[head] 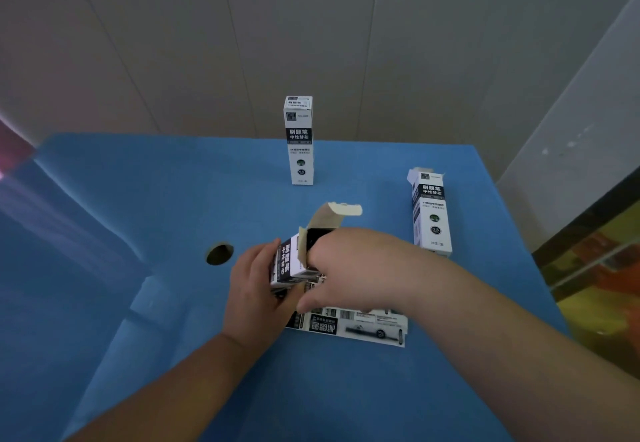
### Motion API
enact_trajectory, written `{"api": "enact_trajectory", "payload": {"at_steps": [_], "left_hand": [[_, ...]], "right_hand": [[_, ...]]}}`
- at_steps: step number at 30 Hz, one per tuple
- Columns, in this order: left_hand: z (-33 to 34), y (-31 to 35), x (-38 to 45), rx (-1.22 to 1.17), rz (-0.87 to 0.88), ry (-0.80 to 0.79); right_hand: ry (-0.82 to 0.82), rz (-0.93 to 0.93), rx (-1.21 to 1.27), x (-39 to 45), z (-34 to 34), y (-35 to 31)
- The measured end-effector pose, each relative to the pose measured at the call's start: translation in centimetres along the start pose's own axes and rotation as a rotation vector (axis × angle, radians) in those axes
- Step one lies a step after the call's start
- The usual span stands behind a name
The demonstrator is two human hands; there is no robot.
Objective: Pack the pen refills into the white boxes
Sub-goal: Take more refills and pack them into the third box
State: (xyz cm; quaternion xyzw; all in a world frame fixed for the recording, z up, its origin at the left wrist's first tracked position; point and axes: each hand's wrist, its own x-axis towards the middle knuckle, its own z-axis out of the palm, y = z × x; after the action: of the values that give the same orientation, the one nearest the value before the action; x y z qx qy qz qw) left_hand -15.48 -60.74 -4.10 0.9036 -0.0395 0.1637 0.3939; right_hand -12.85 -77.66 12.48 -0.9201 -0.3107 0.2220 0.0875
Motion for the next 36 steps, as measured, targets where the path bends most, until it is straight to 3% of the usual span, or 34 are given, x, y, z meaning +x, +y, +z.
{"api": "enact_trajectory", "payload": {"at_steps": [3,6,12,15,18,22,25,28,31,36], "left_hand": [[0.0,0.0,0.2,-0.019,-0.043,-0.01],[0.1,-0.3,0.4,-0.011,-0.045,-0.016],[0.7,-1.1,0.0,0.012,0.056,0.04],[0.7,-1.0,-0.1,0.007,0.092,0.055],[0.6,-1.4,0.2,-0.068,0.008,0.018],[-0.2,-1.3,0.4,-0.4,-0.123,0.021],[-1.2,-0.9,1.0,-0.482,-0.044,0.081],[-2.3,0.3,2.1,-0.524,0.045,0.03],[-2.8,2.0,2.3,-0.557,0.106,-0.092],[-3.1,3.2,1.9,-0.499,0.161,-0.226]], "right_hand": [[0.0,0.018,0.137,-0.4,-0.3,0.3],[0.107,0.054,0.259,-1.8,-1.1,0.8],[0.129,0.02,0.003,-2.8,-0.5,-0.2],[0.122,-0.002,0.017,-2.4,0.0,-0.2],[0.232,-0.009,0.167,-2.2,0.7,0.3],[0.623,-0.009,0.525,-2.6,2.6,1.1],[0.878,-0.006,0.775,-2.6,4.1,1.3],[0.844,0.102,0.96,-1.4,5.1,1.0],[0.731,-0.028,1.206,-0.2,5.8,0.7],[0.91,-0.185,1.147,-0.5,5.5,0.4]]}}
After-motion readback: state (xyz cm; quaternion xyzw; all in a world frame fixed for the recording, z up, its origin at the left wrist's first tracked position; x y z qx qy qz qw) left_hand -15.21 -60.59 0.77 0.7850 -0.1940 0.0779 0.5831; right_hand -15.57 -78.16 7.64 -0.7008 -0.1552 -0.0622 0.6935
